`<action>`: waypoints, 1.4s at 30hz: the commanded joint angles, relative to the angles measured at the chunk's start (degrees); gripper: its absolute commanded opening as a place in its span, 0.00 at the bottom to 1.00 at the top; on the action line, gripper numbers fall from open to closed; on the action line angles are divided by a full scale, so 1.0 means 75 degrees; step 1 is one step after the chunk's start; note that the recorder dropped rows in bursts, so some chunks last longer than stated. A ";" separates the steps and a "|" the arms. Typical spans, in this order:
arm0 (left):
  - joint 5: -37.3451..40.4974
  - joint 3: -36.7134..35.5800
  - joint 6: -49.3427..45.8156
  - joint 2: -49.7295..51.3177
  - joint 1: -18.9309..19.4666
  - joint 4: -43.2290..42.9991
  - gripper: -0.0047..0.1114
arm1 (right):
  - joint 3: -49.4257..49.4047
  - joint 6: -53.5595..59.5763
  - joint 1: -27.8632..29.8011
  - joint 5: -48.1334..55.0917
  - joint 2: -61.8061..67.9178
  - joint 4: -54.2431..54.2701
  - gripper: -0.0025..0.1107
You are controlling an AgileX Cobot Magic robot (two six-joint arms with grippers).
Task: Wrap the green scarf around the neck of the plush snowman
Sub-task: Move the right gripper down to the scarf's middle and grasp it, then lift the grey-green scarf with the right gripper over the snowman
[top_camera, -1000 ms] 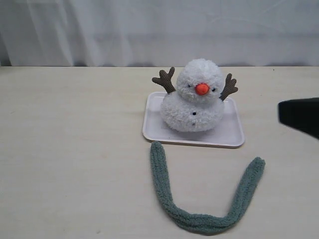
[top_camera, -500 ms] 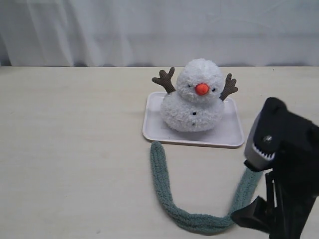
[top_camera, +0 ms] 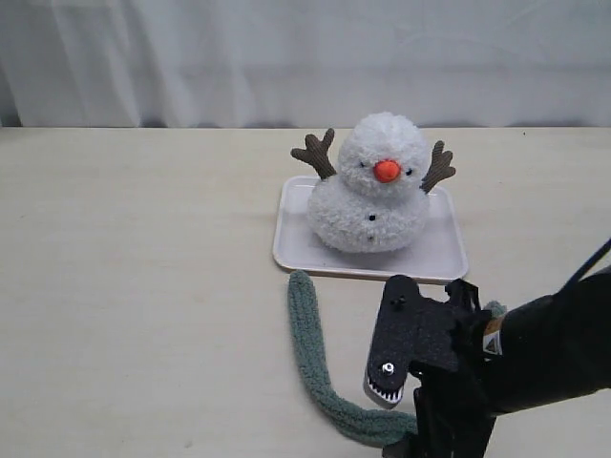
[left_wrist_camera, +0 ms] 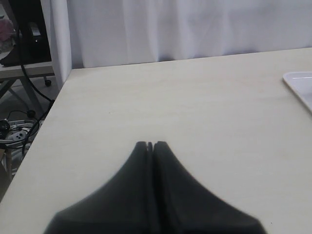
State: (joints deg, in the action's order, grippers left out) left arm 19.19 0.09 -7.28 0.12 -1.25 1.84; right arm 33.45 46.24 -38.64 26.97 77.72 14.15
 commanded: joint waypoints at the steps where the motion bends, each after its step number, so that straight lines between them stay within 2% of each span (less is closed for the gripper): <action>1: -0.0080 -0.0012 -0.0005 -0.0016 -0.0033 0.0051 0.04 | -0.0024 -0.0065 -0.0027 -0.0201 0.0841 -0.0314 0.76; 13: -0.0080 -0.0012 -0.0005 -0.0016 -0.0033 0.0051 0.04 | -0.0024 -0.0065 -0.0027 -0.1074 0.2095 -0.0441 0.76; 16: -0.0080 -0.0012 -0.0005 -0.0016 -0.0033 0.0051 0.04 | -0.0024 -0.0065 -0.0027 -0.1022 0.2193 -0.0441 0.71; 20: -0.0080 -0.0012 -0.0005 -0.0016 -0.0033 0.0051 0.04 | -0.0024 -0.0065 -0.0027 -0.0953 0.2195 -0.0441 0.52; 21: -0.0080 -0.0012 -0.0005 -0.0016 -0.0033 0.0051 0.04 | -0.0024 -0.0065 -0.0027 -0.0953 0.2195 -0.0441 0.43; 22: -0.0080 -0.0012 -0.0005 -0.0016 -0.0033 0.0051 0.04 | -0.0024 -0.0065 -0.0027 -0.0935 0.2195 -0.0441 0.39; 23: -0.0080 -0.0012 -0.0005 -0.0016 -0.0033 0.0051 0.04 | -0.0024 -0.0065 -0.0027 -0.0896 0.2195 -0.0441 0.28; 24: -0.0080 -0.0012 -0.0005 -0.0016 -0.0033 0.0051 0.04 | -0.0024 -0.0065 -0.0027 -0.0839 0.2195 -0.0441 0.24; 25: -0.0080 -0.0012 -0.0005 -0.0016 -0.0033 0.0051 0.04 | -0.0024 -0.0065 -0.0027 -0.0802 0.2195 -0.0441 0.12; 26: -0.0080 -0.0012 -0.0005 -0.0016 -0.0033 0.0051 0.04 | -0.0024 -0.0065 -0.0027 -0.0782 0.2195 -0.0441 0.06; 29: -0.0080 -0.0012 -0.0005 -0.0016 -0.0033 0.0051 0.04 | 0.0050 -0.0052 -0.0027 -0.0420 0.2140 -0.0475 0.06; 32: -0.0080 -0.0012 -0.0005 -0.0016 -0.0033 0.0051 0.04 | 0.0540 -0.0147 -0.0027 0.0789 0.1670 -0.0581 0.06; 37: -0.0080 -0.0012 -0.0005 -0.0016 -0.0033 0.0051 0.04 | 0.1470 -0.0738 -0.0027 0.2348 0.0004 -0.0581 0.06; 42: -0.0080 -0.0012 -0.0005 -0.0016 -0.0033 0.0051 0.04 | 0.1944 -0.0738 -0.0027 0.2574 -0.1384 -0.0643 0.06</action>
State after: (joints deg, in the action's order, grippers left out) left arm 19.19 0.09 -7.28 0.12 -1.25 1.84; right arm 46.54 41.00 -38.73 45.12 72.03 10.28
